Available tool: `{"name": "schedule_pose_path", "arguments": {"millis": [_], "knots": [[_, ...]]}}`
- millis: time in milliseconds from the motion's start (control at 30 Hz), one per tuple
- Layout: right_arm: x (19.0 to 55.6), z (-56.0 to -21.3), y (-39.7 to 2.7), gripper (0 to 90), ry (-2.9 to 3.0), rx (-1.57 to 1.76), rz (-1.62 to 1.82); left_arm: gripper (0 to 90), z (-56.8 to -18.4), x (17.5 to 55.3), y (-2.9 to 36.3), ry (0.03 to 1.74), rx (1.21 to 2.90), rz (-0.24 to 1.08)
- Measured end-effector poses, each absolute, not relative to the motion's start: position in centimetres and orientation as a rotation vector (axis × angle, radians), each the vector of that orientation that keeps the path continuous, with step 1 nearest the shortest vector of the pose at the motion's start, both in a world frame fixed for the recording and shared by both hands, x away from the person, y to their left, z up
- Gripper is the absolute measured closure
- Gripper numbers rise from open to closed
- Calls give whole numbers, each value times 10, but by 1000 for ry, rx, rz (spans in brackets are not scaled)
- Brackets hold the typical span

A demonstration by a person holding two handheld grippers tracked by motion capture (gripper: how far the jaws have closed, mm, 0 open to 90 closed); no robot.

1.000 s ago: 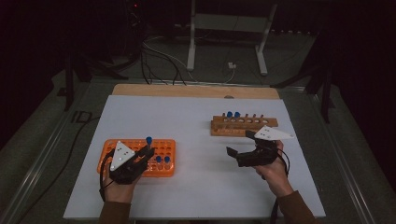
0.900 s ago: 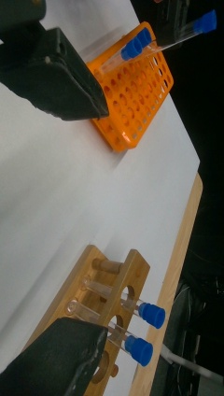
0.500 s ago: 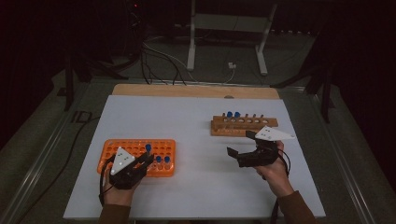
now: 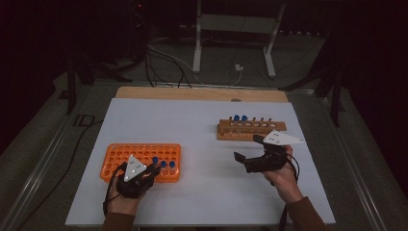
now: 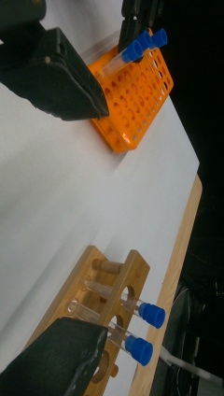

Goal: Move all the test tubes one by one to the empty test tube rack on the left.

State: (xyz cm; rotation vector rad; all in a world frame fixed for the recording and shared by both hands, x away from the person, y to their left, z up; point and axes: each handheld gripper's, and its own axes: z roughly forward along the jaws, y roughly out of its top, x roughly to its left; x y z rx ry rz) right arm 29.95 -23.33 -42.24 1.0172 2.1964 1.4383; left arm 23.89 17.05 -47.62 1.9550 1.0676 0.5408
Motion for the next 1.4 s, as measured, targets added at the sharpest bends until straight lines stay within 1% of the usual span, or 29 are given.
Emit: {"name": "schedule_pose_path", "arguments": {"millis": [733, 867, 1000, 1167, 1333, 1400], "knots": [[300, -426, -230, 2, 2218, 1010, 1433, 773, -484, 240, 165, 1052, 2042, 543], [300, -426, -230, 2, 2222, 1012, 1431, 756, -483, 240, 165, 1049, 2043, 548], [300, -426, -230, 2, 2218, 1013, 1435, 683, -483, 240, 169, 1047, 2040, 532], [302, -426, -232, 2, 2214, 1019, 1434, 539, -478, 237, 174, 1017, 1988, 517], [303, -423, -233, 2, 2202, 1025, 1434, 401, -472, 232, 179, 997, 1913, 552], [304, -422, -234, 2, 2192, 1025, 1437, 361, -470, 231, 181, 991, 1882, 566]]}}
